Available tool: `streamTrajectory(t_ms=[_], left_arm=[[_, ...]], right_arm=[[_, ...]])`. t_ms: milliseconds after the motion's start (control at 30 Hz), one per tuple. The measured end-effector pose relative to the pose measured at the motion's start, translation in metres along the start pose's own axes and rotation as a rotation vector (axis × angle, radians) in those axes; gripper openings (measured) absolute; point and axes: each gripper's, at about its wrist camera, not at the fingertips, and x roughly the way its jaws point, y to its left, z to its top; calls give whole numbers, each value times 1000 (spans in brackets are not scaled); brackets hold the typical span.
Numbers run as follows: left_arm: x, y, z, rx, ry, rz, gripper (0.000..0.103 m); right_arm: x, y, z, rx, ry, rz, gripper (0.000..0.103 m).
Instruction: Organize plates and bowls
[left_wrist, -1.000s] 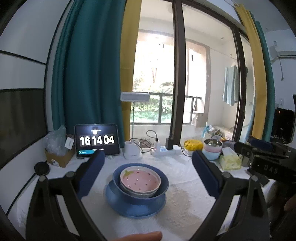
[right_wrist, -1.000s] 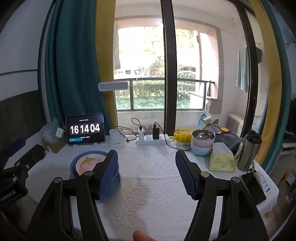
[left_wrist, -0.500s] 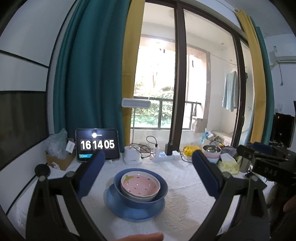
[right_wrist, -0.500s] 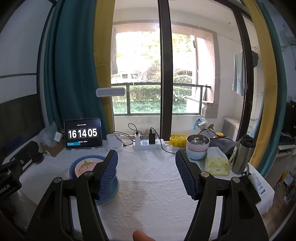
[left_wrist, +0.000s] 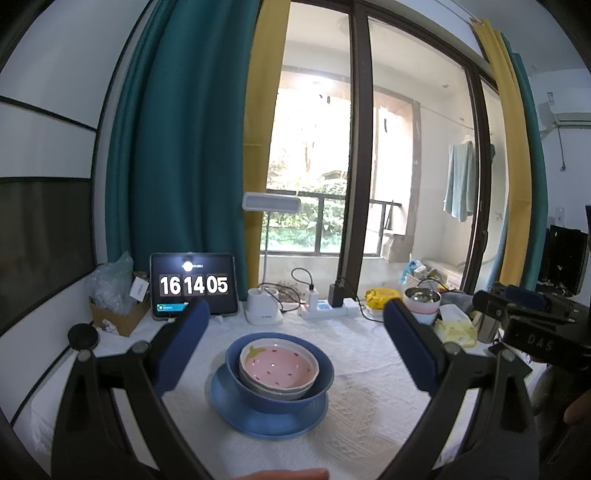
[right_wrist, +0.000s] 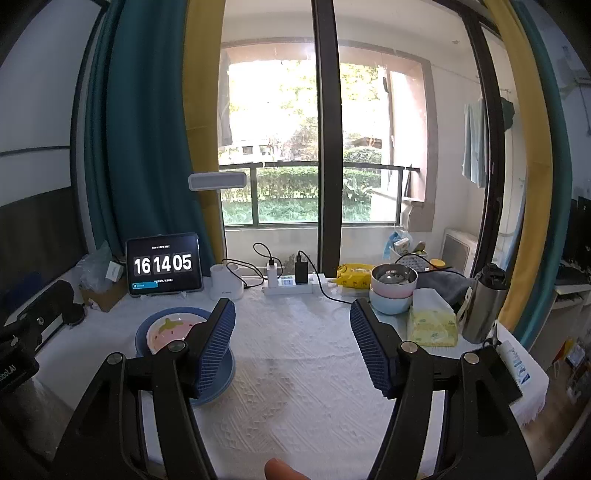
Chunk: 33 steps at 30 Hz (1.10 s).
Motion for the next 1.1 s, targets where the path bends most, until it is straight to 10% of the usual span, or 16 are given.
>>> streamTrajectory(t_ms=[1100], left_arm=[[1,1,0,-1,2,-3,96]], right_arm=[[2,-1,-2,2,8,0,68]])
